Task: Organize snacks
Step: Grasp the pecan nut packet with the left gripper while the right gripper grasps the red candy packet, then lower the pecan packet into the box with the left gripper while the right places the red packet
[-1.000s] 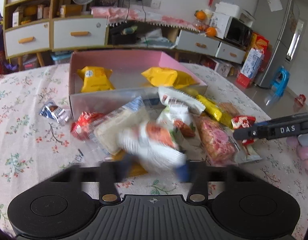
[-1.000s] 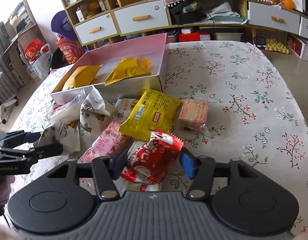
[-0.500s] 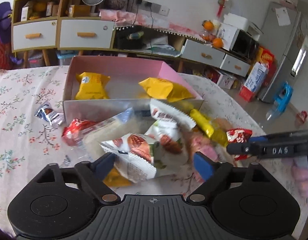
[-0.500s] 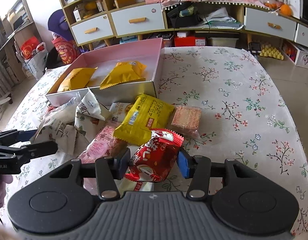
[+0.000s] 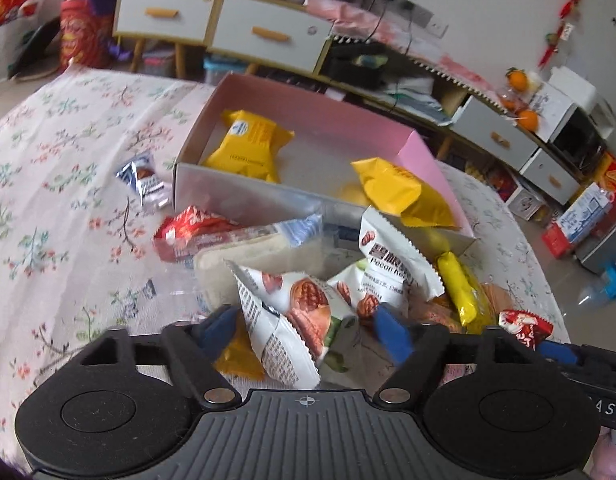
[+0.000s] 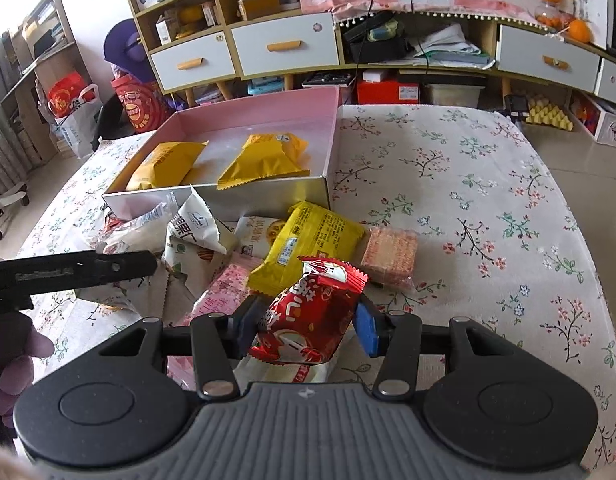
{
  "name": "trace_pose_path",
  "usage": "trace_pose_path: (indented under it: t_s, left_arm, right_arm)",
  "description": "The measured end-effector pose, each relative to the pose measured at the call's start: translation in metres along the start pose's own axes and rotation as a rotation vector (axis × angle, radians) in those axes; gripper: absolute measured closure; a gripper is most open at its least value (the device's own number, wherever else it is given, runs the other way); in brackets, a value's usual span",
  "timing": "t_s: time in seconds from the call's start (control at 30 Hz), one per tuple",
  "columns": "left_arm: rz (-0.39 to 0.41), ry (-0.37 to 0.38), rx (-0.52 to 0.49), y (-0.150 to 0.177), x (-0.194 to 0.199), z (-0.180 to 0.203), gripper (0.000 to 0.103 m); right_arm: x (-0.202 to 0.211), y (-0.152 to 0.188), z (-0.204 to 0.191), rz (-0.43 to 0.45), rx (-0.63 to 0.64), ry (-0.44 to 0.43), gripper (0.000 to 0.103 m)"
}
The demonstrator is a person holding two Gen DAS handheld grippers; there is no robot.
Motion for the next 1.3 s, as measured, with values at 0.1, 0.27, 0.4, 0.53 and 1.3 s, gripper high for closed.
trace_pose_path:
  t_s: [0.1,0.27,0.4,0.53,1.3]
  left_arm:
    - [-0.014,-0.014,-0.009,0.000,0.000,0.002,0.047]
    - [-0.033,-0.009,-0.041,0.000,0.002,0.004,0.052]
    - [-0.048,0.002,-0.055,0.000,0.006,0.004,0.054]
    - [-0.038,0.017,-0.069,-0.002,0.015,0.004,0.054]
    - [0.133,0.051,-0.042,-0.066,0.023,-0.020,0.054]
  right_arm:
    - [0.001,-0.002,-0.001,0.002,0.002,-0.008,0.057]
    - [0.001,-0.003,-0.003,-0.001,0.007,-0.005,0.057]
    - [0.001,-0.004,-0.005,-0.003,0.010,-0.004,0.057]
    - [0.003,-0.007,-0.009,0.006,0.019,-0.010,0.057]
    - [-0.032,-0.062,-0.043,0.059,-0.087,-0.057,0.057]
Point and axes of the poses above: each gripper's, at about its wrist camera, not at the fingertips, and x roughly against the way its jaws point, z to its right, y to its underside, the point moved 2 cm from there along -x, roughly the way its jaws point, and after that the axes turned 13 degrees about -x, right-handed, at the moved point
